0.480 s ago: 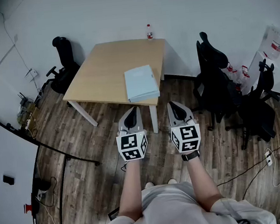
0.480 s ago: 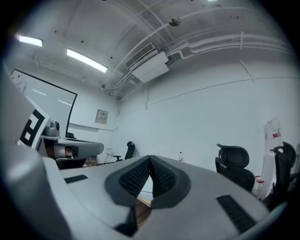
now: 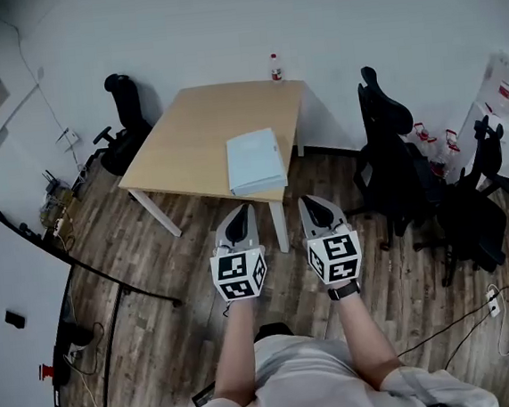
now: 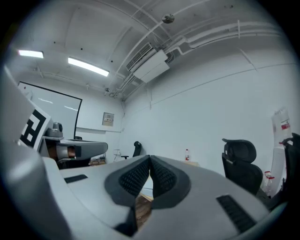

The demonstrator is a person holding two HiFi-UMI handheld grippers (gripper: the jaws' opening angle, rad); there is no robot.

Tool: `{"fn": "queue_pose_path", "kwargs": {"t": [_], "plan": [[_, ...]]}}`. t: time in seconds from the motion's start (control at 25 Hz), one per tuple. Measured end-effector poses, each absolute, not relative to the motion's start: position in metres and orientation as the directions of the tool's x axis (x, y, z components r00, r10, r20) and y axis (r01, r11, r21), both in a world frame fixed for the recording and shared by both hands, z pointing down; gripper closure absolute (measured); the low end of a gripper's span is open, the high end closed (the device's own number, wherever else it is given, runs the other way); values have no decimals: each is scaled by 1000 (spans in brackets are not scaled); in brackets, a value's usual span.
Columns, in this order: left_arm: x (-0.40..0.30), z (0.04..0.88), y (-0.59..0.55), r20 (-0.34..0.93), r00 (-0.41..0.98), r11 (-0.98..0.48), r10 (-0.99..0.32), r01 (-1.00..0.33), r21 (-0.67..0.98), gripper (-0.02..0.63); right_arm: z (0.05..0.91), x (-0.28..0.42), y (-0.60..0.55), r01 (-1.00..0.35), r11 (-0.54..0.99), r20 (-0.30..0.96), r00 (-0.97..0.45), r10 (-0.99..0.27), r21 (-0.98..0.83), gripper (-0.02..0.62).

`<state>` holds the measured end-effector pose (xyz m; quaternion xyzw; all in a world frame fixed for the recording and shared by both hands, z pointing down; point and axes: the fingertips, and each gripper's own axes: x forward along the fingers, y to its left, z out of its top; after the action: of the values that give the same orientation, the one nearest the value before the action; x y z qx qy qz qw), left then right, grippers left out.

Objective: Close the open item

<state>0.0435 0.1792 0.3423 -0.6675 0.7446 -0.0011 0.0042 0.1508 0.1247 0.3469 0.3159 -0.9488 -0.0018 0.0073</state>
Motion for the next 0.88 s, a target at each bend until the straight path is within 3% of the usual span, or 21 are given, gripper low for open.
{"fn": "queue_pose_path", "kwargs": {"t": [0.44,0.88], "plan": [[41,349,148,-48,-44,41,-998,-998,55,597,360,142,97,-598,801,33,-802,-597,-22,581],[-37,357,46,-37,-16,15,-999,-999,32,597,367,60,13,-612,791,63,-789,-611,14,581]]}}
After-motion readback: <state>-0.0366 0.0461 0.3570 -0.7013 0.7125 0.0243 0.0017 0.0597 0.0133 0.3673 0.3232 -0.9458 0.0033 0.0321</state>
